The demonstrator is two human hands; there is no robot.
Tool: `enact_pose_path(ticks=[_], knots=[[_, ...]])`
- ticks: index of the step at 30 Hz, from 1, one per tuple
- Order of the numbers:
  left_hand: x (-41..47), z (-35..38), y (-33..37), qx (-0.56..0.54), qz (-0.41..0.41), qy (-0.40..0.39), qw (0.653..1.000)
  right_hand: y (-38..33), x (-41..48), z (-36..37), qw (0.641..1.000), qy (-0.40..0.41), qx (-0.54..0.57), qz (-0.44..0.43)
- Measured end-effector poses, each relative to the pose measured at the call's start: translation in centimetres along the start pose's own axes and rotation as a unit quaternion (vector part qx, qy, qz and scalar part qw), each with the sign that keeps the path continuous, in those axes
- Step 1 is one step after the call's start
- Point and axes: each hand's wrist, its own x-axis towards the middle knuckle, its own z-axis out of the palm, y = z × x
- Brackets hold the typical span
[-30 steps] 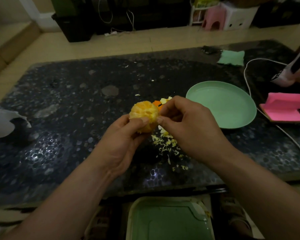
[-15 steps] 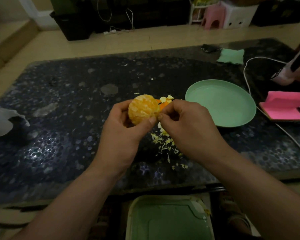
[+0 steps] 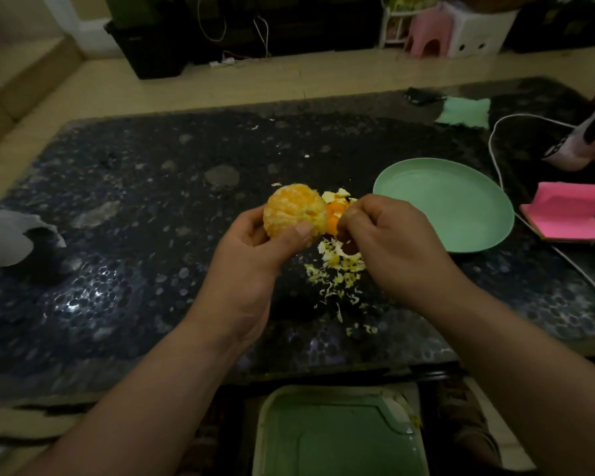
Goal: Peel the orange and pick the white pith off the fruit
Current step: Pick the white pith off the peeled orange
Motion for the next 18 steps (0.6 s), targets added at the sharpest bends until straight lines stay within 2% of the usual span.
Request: enact_pose_path(ticks=[3,8,18], knots=[[0.2,-0.1,-0.4,0.002,-0.004,0.014,1.000,0.1,0.0,0.1,0.999,-0.010,-0.048,-0.010],[0.2,-0.3,-0.7,0.043,0.011,0.021,0.999,-1.0,-0.6,0.1,0.998,0.009,-0.005,-0.058],[-0.7,0.4,-0.6,0.167,0.091,0.033,0.981,-1.6,-1.1,0.2,0.998,-0.002,0.056,-0.022]])
